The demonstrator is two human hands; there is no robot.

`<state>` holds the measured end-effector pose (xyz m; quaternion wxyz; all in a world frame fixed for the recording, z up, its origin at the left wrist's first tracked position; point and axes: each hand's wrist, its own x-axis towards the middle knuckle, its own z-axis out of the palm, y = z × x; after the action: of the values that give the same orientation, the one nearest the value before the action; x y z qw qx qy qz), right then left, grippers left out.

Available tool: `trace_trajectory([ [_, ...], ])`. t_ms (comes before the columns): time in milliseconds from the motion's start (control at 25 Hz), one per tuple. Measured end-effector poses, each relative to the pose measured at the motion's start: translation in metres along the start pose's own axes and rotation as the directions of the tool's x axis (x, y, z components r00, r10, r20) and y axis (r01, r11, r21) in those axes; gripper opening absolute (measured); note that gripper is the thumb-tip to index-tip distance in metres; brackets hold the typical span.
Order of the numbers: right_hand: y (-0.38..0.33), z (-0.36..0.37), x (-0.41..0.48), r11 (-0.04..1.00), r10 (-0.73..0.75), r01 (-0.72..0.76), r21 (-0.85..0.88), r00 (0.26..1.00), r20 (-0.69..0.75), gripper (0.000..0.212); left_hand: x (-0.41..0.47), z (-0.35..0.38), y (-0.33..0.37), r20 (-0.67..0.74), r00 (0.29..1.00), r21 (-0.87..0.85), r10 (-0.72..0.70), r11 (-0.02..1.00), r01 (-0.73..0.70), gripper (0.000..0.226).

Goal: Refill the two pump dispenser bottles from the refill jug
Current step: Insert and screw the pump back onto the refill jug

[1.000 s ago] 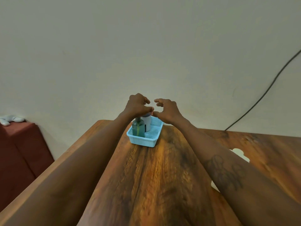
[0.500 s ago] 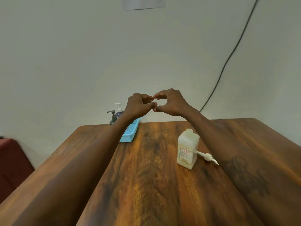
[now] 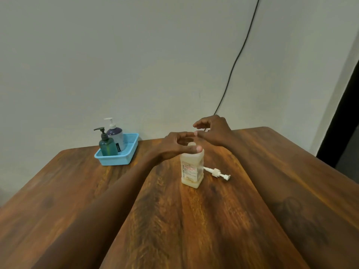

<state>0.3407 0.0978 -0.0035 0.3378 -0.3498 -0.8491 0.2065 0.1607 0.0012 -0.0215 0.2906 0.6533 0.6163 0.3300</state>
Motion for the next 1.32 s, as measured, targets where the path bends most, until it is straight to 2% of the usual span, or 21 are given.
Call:
trace_trajectory([
  [120, 0.019, 0.008, -0.019, 0.996, 0.088, -0.087, -0.027, 0.994, 0.065, 0.026, 0.001, 0.013, -0.020, 0.038, 0.999, 0.042, 0.016, 0.999, -0.018, 0.059],
  [200, 0.030, 0.013, -0.032, 0.990, 0.116, -0.103, -0.096, 0.984, 0.139, 0.029, 0.003, 0.018, -0.031, 0.032, 0.999, 0.062, -0.004, 0.998, 0.002, 0.071],
  [280, 0.043, 0.019, -0.043, 0.962, 0.174, -0.123, -0.244, 0.963, 0.204, 0.034, 0.005, 0.022, -0.037, 0.013, 1.000, 0.085, -0.016, 0.996, 0.014, 0.085],
  [360, 0.062, 0.030, -0.047, 0.906, 0.287, -0.189, -0.378, 0.932, 0.222, 0.048, 0.005, 0.025, -0.039, -0.035, 0.999, 0.069, -0.016, 0.997, 0.018, 0.087],
  [440, 0.076, 0.041, -0.052, 0.846, 0.374, -0.217, -0.488, 0.893, 0.251, 0.052, 0.004, 0.026, -0.043, -0.093, 0.995, 0.048, -0.034, 0.998, 0.038, 0.092],
  [520, 0.086, 0.048, -0.057, 0.828, 0.396, -0.212, -0.519, 0.876, 0.274, 0.046, 0.003, 0.027, -0.049, -0.138, 0.989, 0.042, -0.056, 0.997, 0.062, 0.103],
  [640, 0.093, 0.050, -0.060, 0.839, 0.383, -0.238, -0.489, 0.897, 0.220, 0.035, -0.001, 0.027, -0.057, -0.135, 0.988, 0.018, -0.074, 0.997, 0.077, 0.103],
  [680, 0.094, 0.051, -0.059, 0.857, 0.383, -0.268, -0.440, 0.902, 0.198, 0.035, -0.004, 0.027, -0.058, -0.138, 0.987, 0.002, -0.081, 0.997, 0.082, 0.104],
  [800, 0.088, 0.047, -0.056, 0.927, 0.371, -0.361, -0.098, 0.922, 0.114, 0.042, -0.011, 0.022, -0.061, -0.235, 0.967, -0.009, -0.094, 0.996, 0.094, 0.095],
  [920, 0.073, 0.041, -0.049, 0.954, 0.275, -0.270, 0.130, 0.961, -0.017, 0.038, -0.018, 0.010, -0.068, -0.327, 0.940, -0.049, -0.100, 0.995, 0.088, 0.098],
  [1000, 0.056, 0.040, -0.045, 0.931, 0.261, -0.231, 0.282, 0.962, -0.075, 0.033, -0.025, 0.001, -0.069, -0.376, 0.921, -0.038, -0.099, 0.995, 0.091, 0.098],
  [1120, 0.033, 0.042, -0.040, 0.842, 0.262, -0.181, 0.509, 0.961, -0.092, 0.031, -0.035, -0.008, -0.070, -0.439, 0.892, -0.014, -0.105, 0.994, 0.110, 0.087],
  [1320, 0.000, 0.036, -0.028, 0.784, 0.221, -0.079, 0.616, 0.963, -0.157, 0.026, -0.047, -0.025, -0.082, -0.526, 0.838, 0.011, -0.146, 0.984, 0.178, 0.085],
])
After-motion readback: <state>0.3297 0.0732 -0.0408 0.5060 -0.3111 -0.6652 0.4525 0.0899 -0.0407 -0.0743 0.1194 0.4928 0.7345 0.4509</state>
